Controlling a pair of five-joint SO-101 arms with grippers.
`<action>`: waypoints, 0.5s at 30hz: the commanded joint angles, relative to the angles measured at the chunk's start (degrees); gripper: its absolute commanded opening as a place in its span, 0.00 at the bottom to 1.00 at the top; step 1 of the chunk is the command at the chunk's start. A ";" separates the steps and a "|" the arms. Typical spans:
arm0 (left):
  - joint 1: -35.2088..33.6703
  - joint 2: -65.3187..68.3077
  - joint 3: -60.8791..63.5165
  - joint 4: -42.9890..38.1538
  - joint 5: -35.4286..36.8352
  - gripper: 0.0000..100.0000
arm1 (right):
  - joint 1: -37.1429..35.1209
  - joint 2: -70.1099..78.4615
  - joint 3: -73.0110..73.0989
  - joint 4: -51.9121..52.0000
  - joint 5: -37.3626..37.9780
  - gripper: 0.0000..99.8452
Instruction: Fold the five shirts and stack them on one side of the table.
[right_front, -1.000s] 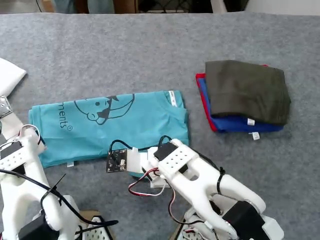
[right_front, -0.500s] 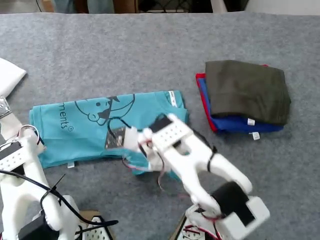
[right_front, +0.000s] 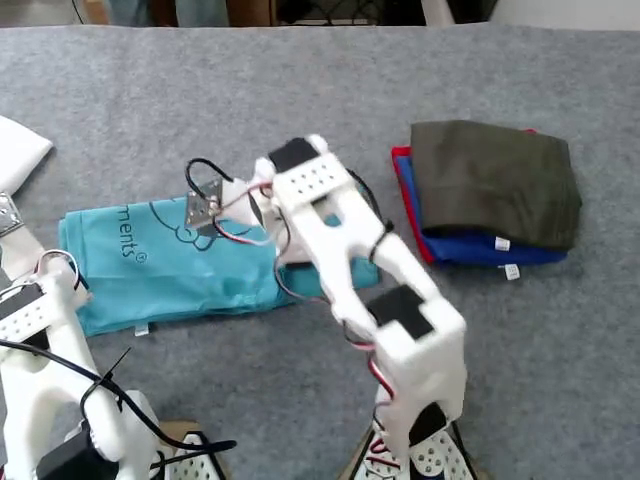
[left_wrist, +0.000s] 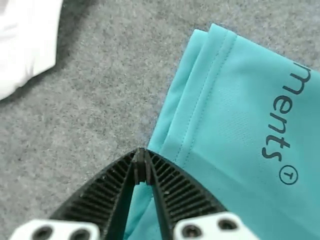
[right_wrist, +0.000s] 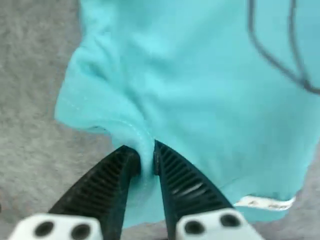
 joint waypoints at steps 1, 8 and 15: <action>-0.48 -1.23 -0.13 -1.05 0.62 0.03 | 0.70 6.37 -13.76 2.73 3.34 0.01; -0.48 -1.23 -0.13 -1.05 0.62 0.03 | 0.70 18.68 -32.04 9.49 9.14 0.01; -0.31 -1.23 -0.13 -1.05 0.62 0.03 | 1.14 22.02 -39.69 11.87 8.97 0.29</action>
